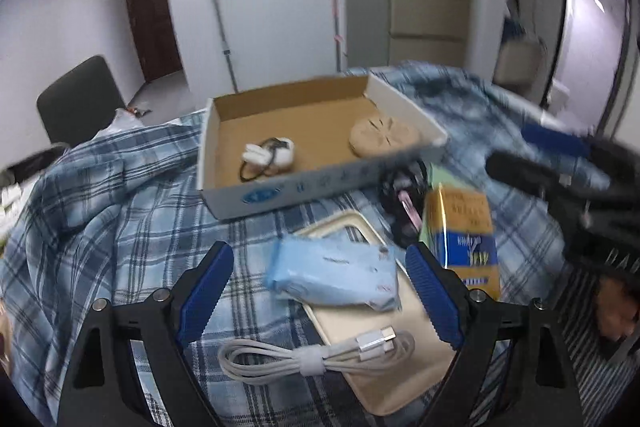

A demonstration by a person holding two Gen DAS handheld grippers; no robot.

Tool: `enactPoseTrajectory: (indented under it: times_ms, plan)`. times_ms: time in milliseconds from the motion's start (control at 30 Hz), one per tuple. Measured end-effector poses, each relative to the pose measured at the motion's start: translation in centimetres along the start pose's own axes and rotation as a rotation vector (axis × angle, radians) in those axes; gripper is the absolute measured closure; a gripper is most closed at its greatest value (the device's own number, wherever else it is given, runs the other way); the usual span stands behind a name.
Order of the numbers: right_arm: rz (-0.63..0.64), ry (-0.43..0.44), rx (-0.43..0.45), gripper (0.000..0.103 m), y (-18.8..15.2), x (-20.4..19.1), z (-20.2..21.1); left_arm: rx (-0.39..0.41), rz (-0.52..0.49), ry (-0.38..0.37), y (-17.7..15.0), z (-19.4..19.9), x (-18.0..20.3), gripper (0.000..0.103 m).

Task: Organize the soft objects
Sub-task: 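Grasp the blue Babycare wipes pack with the left gripper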

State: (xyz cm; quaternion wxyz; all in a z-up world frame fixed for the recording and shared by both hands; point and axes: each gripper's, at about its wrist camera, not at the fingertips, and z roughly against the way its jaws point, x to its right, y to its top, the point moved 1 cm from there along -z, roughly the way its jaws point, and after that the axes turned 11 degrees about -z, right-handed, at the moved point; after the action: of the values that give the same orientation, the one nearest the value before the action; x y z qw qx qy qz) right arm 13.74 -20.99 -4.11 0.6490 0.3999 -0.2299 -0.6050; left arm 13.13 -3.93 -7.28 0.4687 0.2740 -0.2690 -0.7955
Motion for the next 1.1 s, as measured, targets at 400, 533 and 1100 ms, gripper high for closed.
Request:
enactPoseTrajectory:
  times_ms: [400,533,1100]
  plan:
    - [0.008,0.008,-0.014,0.035,-0.2,-0.2,-0.1,-0.104,0.033,-0.118,-0.6,-2.4,-0.3,0.013]
    - [0.006,0.006,-0.017,0.035,-0.3,-0.1,-0.1,-0.105,0.031,-0.113,-0.6,-2.5,-0.2,0.013]
    - [-0.001,0.015,-0.032,0.035,-0.3,-0.1,-0.2,0.054,0.084,-0.019,-0.4,0.4,-1.4,0.034]
